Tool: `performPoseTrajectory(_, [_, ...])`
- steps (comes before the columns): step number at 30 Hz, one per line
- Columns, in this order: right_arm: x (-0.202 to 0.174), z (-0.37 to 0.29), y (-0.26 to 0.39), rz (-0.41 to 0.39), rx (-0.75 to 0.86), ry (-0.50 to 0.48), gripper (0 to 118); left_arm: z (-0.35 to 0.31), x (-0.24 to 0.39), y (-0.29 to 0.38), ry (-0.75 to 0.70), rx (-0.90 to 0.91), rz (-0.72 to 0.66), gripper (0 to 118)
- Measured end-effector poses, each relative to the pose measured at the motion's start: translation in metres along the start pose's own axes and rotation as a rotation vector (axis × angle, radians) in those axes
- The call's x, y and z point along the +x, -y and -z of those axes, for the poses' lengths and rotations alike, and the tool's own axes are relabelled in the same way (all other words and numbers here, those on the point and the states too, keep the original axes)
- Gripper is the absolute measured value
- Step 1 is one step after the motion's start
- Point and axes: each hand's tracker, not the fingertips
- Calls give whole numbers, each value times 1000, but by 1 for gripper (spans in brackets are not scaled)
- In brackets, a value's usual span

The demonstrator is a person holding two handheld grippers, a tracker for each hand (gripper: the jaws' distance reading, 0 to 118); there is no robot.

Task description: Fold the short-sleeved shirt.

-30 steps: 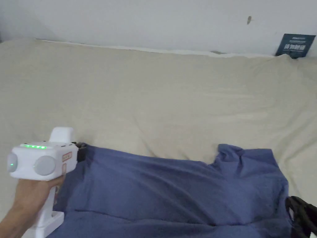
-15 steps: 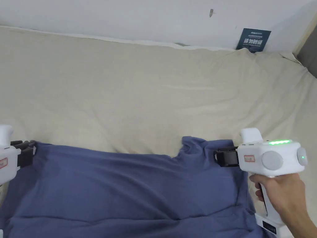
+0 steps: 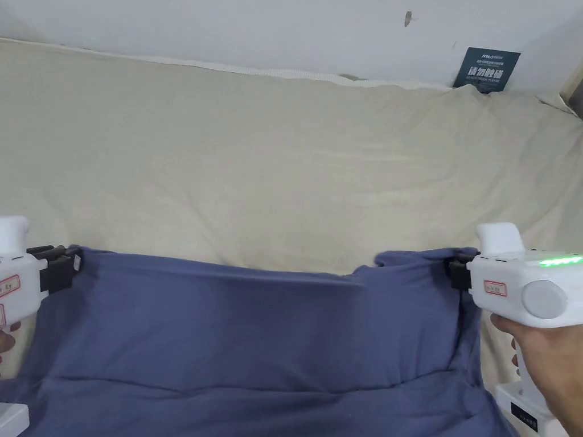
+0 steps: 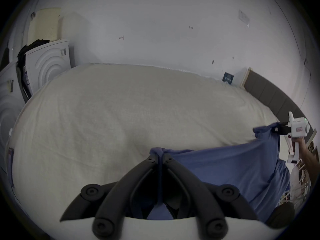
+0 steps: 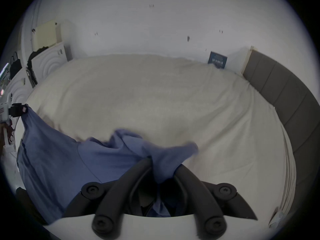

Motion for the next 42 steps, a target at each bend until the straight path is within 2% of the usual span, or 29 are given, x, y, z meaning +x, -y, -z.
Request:
performPoseTrajectory(5, [-9, -74, -5, -27, 124, 9, 4, -43, 10, -10, 10, 88, 2, 2])
performPoseTrajectory(7, [-14, -103, 4, -22, 186, 3, 4, -65, 11, -9, 23, 88, -57, 2])
performPoseTrajectory(9, [-25, -138, 17, -78, 273, 26, 4, -88, 9, -2, 15, 98, -49, 2])
performPoseTrajectory(10, [-29, -152, 24, -108, 275, 21, 4, -100, 12, 6, 9, 112, -28, 2])
performPoseTrajectory(13, [-27, -169, 52, -97, 241, 23, 4, -127, 13, 31, 11, 132, 9, 2])
performPoseTrajectory(17, [-37, -206, 96, 23, 276, 10, 4, -154, 17, 74, 11, 124, -1, 2])
performPoseTrajectory(22, [-51, -207, 169, 42, 241, 10, 4, -183, 17, 122, 3, 71, -47, 2])
performPoseTrajectory(23, [-53, -203, 185, 50, 202, -12, 4, -183, 17, 133, -3, 56, -47, 2])
performPoseTrajectory(25, [-56, -192, 210, 81, 135, 11, 4, -170, 4, 158, -2, 30, -62, 2])
performPoseTrajectory(28, [-60, -172, 229, 125, 120, 40, 4, -155, 1, 185, 7, 15, -67, 2])
performPoseTrajectory(31, [-66, -166, 229, 168, 99, 8, 5, -150, 6, 201, -23, 10, -54, 4])
performPoseTrajectory(32, [-69, -169, 232, 182, 123, 31, 12, -153, 7, 202, -33, 27, -53, 10])
performPoseTrajectory(33, [-68, -162, 239, 191, 150, 52, 49, -156, 10, 204, -56, 44, -57, 33])
performPoseTrajectory(34, [-72, -169, 240, 192, 174, 74, 86, -160, 12, 204, -72, 59, -56, 64])
performPoseTrajectory(35, [-77, -178, 239, 198, 198, 89, 101, -164, 14, 203, -100, 50, -43, 93])
performPoseTrajectory(36, [-83, -191, 236, 189, 256, 115, 103, -165, 14, 201, -133, 19, -30, 112])
performPoseTrajectory(37, [-104, -220, 228, 172, 330, 151, 103, -180, 19, 195, -139, 8, -16, 116])
performPoseTrajectory(39, [-121, -252, 210, 144, 409, 181, 104, -216, 38, 183, -196, 177, -8, 116])
performPoseTrajectory(42, [-146, -301, 191, 133, 598, 224, 104, -276, 81, 158, -196, 376, 12, 117])
